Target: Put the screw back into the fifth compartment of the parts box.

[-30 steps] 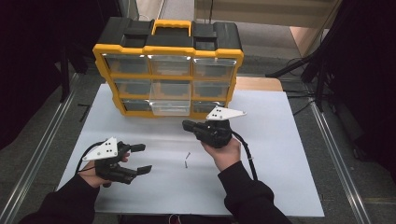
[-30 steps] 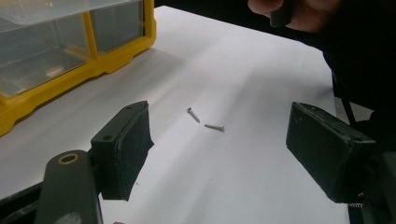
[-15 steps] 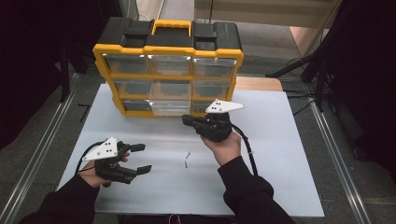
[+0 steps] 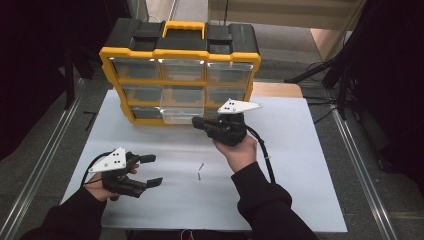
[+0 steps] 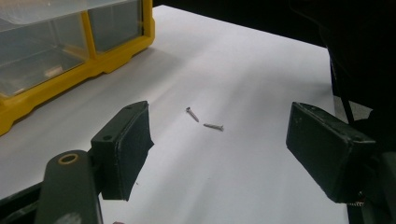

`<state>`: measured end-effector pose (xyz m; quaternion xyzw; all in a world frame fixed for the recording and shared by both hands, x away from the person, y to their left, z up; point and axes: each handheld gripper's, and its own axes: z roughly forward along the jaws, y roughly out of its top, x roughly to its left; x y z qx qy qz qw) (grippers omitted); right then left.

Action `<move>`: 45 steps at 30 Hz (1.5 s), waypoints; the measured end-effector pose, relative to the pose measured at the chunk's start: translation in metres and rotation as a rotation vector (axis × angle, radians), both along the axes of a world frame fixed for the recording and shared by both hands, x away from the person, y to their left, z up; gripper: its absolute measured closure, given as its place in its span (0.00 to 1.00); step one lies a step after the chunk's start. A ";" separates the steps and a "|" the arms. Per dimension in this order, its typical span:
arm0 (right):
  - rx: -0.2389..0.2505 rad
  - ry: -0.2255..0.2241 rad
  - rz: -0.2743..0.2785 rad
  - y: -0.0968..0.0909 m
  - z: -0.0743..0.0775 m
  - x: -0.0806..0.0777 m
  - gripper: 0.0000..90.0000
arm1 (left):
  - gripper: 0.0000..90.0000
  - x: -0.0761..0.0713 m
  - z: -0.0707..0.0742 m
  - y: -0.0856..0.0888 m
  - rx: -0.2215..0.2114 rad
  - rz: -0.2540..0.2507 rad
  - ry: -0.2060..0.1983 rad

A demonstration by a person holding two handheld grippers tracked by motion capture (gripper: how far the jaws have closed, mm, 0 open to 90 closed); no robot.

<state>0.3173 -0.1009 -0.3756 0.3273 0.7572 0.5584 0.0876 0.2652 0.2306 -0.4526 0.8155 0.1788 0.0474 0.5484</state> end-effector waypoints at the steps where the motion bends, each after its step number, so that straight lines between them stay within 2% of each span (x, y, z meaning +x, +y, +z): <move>1: 0.003 0.000 0.002 0.000 0.002 0.001 0.99 | 0.24 0.000 0.000 0.000 0.002 0.001 0.000; 9: 0.008 0.006 0.012 0.006 0.011 0.004 0.99 | 0.24 0.000 0.000 0.001 -0.001 -0.002 0.003; 14: 0.010 0.003 0.006 0.005 0.016 0.006 0.99 | 0.24 0.000 0.000 0.000 -0.004 -0.003 0.007; 16: 0.011 0.005 0.002 0.004 0.018 0.007 0.99 | 0.24 0.000 0.001 0.001 0.011 -0.007 0.009; 18: 0.012 0.005 0.001 0.003 0.021 0.008 0.99 | 0.24 0.000 0.001 0.001 0.000 -0.003 0.003; 24: 0.001 0.006 -0.004 0.004 0.027 0.013 0.99 | 0.24 0.000 0.001 0.001 0.002 -0.008 0.002; 34: 0.016 -0.001 -0.050 0.007 0.036 0.028 0.99 | 0.24 0.000 0.000 0.001 0.005 -0.009 0.006; 37: 0.015 -0.001 -0.065 0.008 0.037 0.033 0.99 | 0.24 0.000 0.001 0.001 0.025 -0.005 0.006; 39: 0.016 -0.001 -0.073 0.010 0.038 0.036 0.99 | 0.24 0.000 0.001 0.001 0.020 -0.005 0.009; 45: -0.023 -0.007 -0.092 0.014 0.039 0.044 0.99 | 0.24 0.000 0.001 0.001 -0.005 -0.005 0.004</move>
